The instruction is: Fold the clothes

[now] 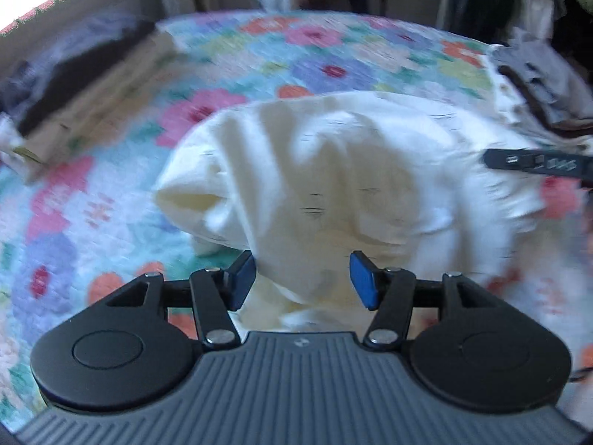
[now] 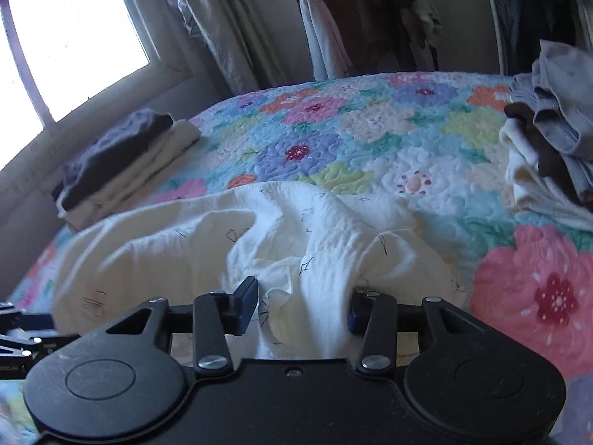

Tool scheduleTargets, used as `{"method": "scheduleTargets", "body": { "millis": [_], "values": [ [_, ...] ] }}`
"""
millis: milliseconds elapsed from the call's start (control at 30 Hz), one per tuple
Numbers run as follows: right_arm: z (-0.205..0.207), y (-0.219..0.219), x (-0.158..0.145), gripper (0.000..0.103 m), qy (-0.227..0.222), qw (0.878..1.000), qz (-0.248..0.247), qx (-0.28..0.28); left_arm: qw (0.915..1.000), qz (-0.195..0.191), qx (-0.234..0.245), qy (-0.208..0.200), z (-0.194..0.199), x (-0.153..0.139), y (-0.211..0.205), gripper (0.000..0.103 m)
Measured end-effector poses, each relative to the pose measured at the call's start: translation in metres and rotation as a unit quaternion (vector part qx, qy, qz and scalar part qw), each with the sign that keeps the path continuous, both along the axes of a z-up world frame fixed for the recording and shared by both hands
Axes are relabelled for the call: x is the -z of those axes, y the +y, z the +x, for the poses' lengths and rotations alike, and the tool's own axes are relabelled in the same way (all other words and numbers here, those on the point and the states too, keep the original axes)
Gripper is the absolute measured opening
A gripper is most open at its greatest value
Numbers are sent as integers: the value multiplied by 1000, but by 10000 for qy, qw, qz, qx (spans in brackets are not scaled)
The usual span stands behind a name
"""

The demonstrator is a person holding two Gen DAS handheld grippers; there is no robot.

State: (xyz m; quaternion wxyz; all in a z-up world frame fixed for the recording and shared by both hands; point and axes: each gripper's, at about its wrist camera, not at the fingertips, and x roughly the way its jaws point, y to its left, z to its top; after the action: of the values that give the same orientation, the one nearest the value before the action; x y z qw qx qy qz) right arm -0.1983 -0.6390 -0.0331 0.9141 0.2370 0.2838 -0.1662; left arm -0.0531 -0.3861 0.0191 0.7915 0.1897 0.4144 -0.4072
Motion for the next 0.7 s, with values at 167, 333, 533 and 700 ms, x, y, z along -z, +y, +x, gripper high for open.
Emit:
{"method": "scheduleTargets", "body": {
  "millis": [167, 333, 533, 700],
  "values": [
    [6, 0, 0, 51, -131, 9995, 261, 141, 9938, 1044, 374, 85, 1, -21, -30, 51],
    [6, 7, -3, 61, 94, 9996, -88, -262, 9846, 1389, 835, -656, -12, -56, -49, 54],
    [8, 1, -7, 63, 160, 9985, 16, -523, 9803, 1723, 760, -599, -23, -53, -41, 54],
    [18, 5, -9, 63, -21, 9988, 108, -475, 9825, 1369, 968, -805, -30, -80, -18, 53]
  ]
}}
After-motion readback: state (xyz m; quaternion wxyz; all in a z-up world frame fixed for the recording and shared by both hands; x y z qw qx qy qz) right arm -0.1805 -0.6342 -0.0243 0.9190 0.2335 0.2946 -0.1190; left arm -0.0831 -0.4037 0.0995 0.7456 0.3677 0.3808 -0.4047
